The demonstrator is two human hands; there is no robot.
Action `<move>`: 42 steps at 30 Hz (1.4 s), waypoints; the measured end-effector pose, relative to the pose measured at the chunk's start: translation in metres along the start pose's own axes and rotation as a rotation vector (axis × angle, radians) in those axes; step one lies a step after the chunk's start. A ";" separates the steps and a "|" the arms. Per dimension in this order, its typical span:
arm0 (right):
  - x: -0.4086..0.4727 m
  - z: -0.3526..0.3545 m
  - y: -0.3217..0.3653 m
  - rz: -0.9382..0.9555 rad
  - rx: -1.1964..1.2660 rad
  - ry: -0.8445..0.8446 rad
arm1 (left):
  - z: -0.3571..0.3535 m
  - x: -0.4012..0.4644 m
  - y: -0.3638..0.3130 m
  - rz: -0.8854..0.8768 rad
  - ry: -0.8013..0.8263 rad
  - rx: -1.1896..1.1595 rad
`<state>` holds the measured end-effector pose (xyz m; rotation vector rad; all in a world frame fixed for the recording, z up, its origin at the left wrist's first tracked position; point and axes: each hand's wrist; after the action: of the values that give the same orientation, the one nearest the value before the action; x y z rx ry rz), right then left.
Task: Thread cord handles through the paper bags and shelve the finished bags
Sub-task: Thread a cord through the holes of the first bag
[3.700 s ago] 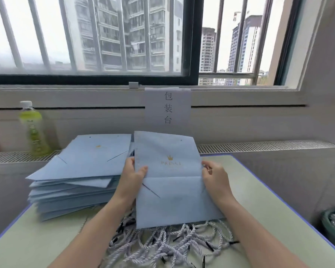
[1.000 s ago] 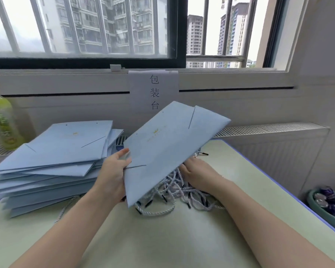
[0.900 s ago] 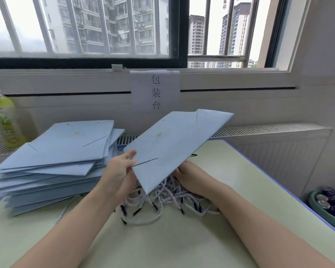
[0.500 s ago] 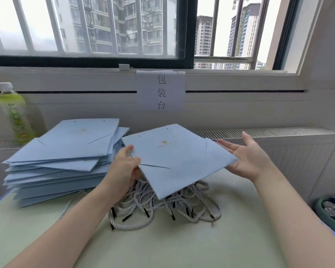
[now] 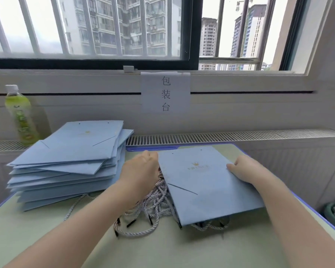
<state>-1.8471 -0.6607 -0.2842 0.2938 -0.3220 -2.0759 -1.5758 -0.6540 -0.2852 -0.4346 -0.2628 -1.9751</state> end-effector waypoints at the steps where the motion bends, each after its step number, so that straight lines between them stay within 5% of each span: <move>1: -0.001 0.003 -0.002 -0.014 -0.032 -0.018 | -0.003 0.001 0.000 -0.001 0.027 0.020; 5: -0.021 0.006 0.016 -0.016 -0.112 -0.118 | -0.021 -0.005 0.004 -0.001 0.043 0.055; 12: -0.059 -0.038 0.095 0.638 0.029 -0.028 | -0.025 -0.006 0.024 0.114 -0.047 -0.239; 19: -0.076 -0.065 0.096 0.886 0.086 -0.101 | -0.022 -0.011 0.024 0.054 -0.256 -0.327; 24: -0.077 -0.066 0.094 0.942 0.287 -0.095 | -0.020 -0.012 0.016 -0.185 -0.490 -0.295; 28: -0.078 -0.062 0.097 0.865 0.601 -0.072 | -0.018 -0.016 0.009 -0.364 -0.568 -0.439; 31: -0.080 -0.058 0.096 0.945 0.604 -0.033 | -0.011 -0.021 0.002 -0.426 -0.616 -0.576; 36: -0.090 -0.041 0.098 0.977 0.825 -0.059 | -0.006 -0.020 -0.001 -0.215 -0.731 -0.645; 42: -0.074 0.001 0.088 0.643 1.229 -0.054 | -0.009 -0.006 0.007 0.087 -0.295 -0.813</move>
<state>-1.7400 -0.6393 -0.2471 0.7292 -1.4955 -1.0378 -1.5689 -0.6556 -0.2959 -1.2353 0.3962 -1.8619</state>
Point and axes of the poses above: each hand's wrist, its own x-axis towards the middle knuckle, its own z-axis out of the back of the hand, y = z × x, and after that the axes turned 10 degrees about -z, right-handed
